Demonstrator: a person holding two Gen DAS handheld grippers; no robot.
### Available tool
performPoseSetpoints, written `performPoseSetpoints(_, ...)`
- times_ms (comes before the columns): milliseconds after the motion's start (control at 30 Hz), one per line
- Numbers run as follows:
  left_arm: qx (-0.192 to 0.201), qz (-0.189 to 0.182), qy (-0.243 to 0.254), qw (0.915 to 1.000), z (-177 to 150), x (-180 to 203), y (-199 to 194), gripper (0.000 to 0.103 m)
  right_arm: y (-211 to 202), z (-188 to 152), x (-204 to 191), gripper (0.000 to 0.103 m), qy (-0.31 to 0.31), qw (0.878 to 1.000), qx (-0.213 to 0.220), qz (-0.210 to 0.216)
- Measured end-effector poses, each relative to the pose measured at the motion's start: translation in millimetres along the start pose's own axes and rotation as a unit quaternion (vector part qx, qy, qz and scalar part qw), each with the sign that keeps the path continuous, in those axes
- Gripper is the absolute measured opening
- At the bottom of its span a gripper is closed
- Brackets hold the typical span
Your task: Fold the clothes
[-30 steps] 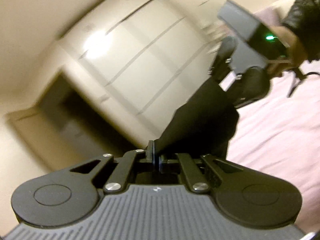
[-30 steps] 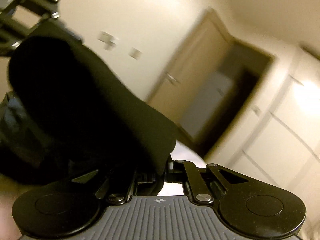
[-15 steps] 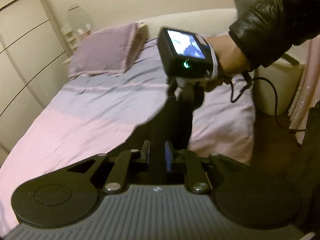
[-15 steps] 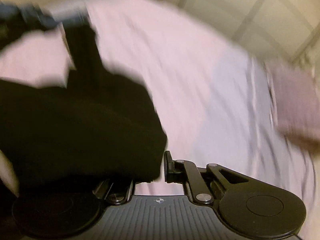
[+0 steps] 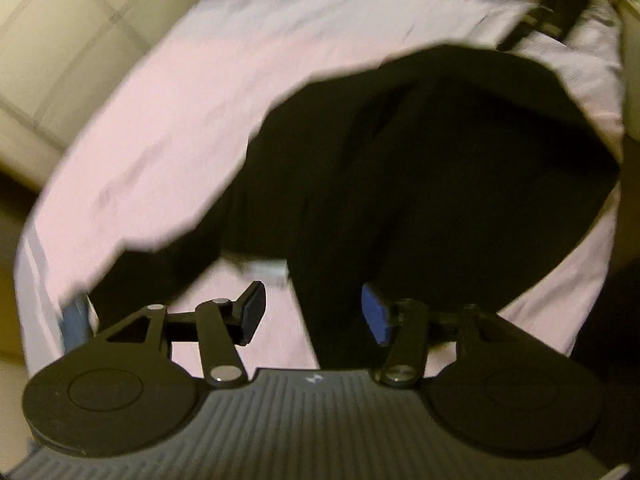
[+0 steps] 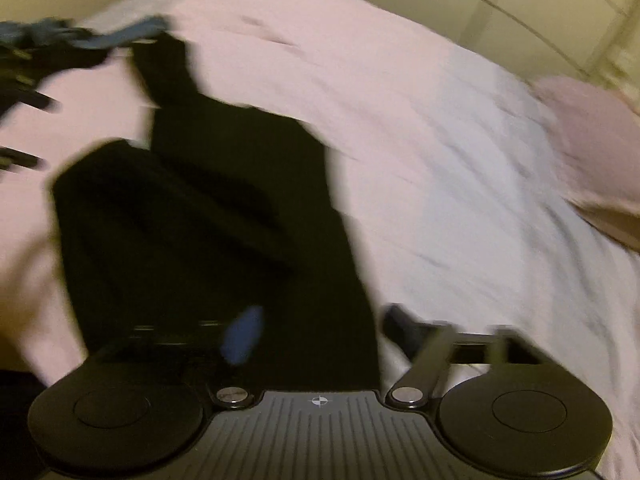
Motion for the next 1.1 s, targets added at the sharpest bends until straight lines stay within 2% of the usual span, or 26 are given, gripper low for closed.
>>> performPoseSetpoints(100,-0.022,-0.005,-0.023,0.9995,-24.5,-15.3,13.9,0.052,39.8,23.2,-55.1,0.086,-0.081,0.995,0.004,0.062)
performPoseSetpoints(200,-0.045,-0.001,-0.050,0.9977,-48.5,-31.3,20.6,0.053,77.1,37.7,-109.4,0.086,-0.140,0.982,0.016,0.123)
performPoseSetpoints(267,-0.060,0.001,-0.069,0.9958,-64.5,-41.9,25.0,0.053,99.9,43.8,-143.9,0.091,-0.172,0.972,0.030,0.155)
performPoseSetpoints(367,-0.078,0.005,-0.093,0.9926,-108.4,-61.4,6.6,0.053,128.5,49.4,-193.7,0.095,-0.216,0.963,0.043,0.152)
performPoseSetpoints(467,-0.093,0.007,-0.113,0.9893,-126.2,-69.0,-1.2,0.053,160.3,47.0,-216.7,0.094,-0.241,0.965,0.028,0.099)
performPoseSetpoints(500,-0.090,0.007,-0.117,0.9891,-128.5,-70.4,-3.4,0.053,161.3,45.7,-214.9,0.088,-0.239,0.966,0.029,0.092)
performPoseSetpoints(533,-0.088,0.006,-0.120,0.9888,-130.8,-71.8,-5.6,0.053,158.8,44.2,-211.2,0.061,-0.235,0.968,0.032,0.086)
performPoseSetpoints(567,-0.085,0.006,-0.124,0.9886,-133.1,-73.2,-7.7,0.054,156.3,42.7,-207.5,0.047,-0.231,0.969,0.036,0.080)
performPoseSetpoints(633,-0.075,0.001,-0.129,0.9889,-130.0,-75.2,-7.9,0.055,143.4,46.7,-182.7,0.005,-0.203,0.974,0.033,0.098)
performPoseSetpoints(733,-0.051,-0.010,-0.116,0.9918,-110.6,-74.1,-1.0,0.056,106.1,56.8,-129.3,0.004,-0.139,0.985,0.054,0.083)
performPoseSetpoints(800,-0.030,-0.014,-0.096,0.9948,-91.9,-71.4,5.1,0.059,74.6,63.2,-75.3,0.004,-0.074,0.993,0.070,0.058)
performPoseSetpoints(867,-0.010,-0.018,-0.080,0.9966,-69.8,-67.5,9.8,0.061,43.0,69.5,-21.2,0.004,-0.008,0.996,0.085,0.033)
performPoseSetpoints(967,0.013,-0.027,-0.059,0.9978,-35.9,-60.4,17.1,0.064,-2.5,66.4,62.0,0.004,0.096,0.990,0.104,-0.021)
performPoseSetpoints(1100,0.028,-0.023,-0.031,0.9989,1.2,-48.7,29.1,0.065,-51.4,28.3,147.7,0.004,0.188,0.972,0.110,-0.092)
Point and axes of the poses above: each gripper's, at about its wrist camera, not at the fingertips, and y roughly the way its jaws point, x to its right, z to its top, the point moved 1 cm from there along y, roughly the way its jaws point, and after that the axes turned 3 degrees about -z, right-handed, at the moved point
